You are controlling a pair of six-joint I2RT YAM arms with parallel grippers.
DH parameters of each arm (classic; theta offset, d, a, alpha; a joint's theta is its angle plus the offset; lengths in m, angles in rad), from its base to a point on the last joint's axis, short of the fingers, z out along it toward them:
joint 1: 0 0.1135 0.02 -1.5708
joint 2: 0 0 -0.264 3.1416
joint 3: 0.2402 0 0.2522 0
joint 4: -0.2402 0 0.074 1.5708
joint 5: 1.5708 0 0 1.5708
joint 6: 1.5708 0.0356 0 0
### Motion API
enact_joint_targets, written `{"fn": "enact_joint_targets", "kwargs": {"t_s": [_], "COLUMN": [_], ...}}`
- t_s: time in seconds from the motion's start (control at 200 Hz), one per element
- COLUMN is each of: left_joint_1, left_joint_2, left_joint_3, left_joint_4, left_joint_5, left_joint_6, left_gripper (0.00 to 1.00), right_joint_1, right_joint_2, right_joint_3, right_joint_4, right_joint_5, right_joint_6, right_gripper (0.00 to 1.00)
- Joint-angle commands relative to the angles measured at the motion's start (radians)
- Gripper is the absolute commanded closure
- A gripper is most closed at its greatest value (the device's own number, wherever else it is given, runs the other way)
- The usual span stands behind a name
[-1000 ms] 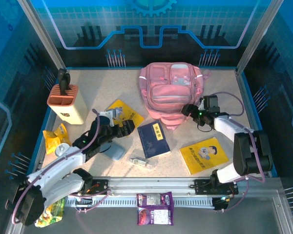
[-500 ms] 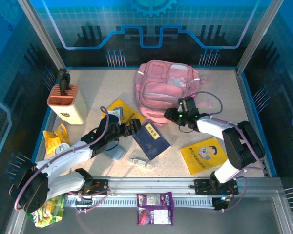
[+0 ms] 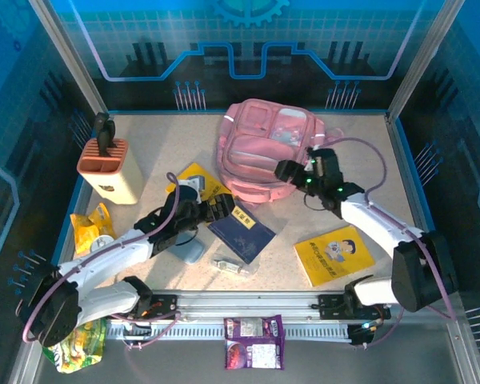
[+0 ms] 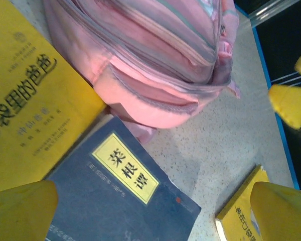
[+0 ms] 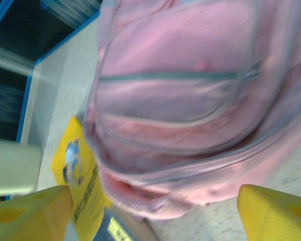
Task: Pack books, pencil case, and school supplies into a backpack
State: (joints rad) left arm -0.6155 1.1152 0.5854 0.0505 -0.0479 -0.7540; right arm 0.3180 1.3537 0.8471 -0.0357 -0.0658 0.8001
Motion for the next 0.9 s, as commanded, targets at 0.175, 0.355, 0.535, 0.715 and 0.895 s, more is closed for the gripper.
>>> {"fn": "enact_joint_targets", "kwargs": {"t_s": [0.175, 0.355, 0.535, 0.715, 0.895], "left_joint_1": [-0.079, -0.122, -0.145, -0.149, -0.147], "left_joint_2": [0.156, 0.246, 0.345, 0.412, 0.502], "left_joint_3": [0.141, 0.204, 0.275, 0.306, 0.373], "left_joint_4": [0.052, 0.08, 0.095, 0.102, 0.079], "left_joint_5": [0.022, 0.03, 0.07, 0.067, 0.066], "left_joint_6": [-0.032, -0.044, -0.058, -0.064, -0.041], "left_gripper": [0.01, 0.01, 0.01, 0.01, 0.01], "right_joint_1": [-0.211, -0.225, -0.227, -0.234, -0.276], "right_joint_2": [0.202, 0.358, 0.487, 0.482, 0.406], "right_joint_3": [0.109, 0.217, 0.229, 0.184, 0.097], "right_joint_4": [-0.1, -0.083, 0.027, 0.122, 0.206], "right_joint_5": [-0.117, -0.14, -0.173, -0.156, -0.172], "right_joint_6": [-0.024, -0.02, 0.03, 0.045, 0.045], "right_gripper": [0.16, 0.21, 0.35, 0.67, 1.0]}}
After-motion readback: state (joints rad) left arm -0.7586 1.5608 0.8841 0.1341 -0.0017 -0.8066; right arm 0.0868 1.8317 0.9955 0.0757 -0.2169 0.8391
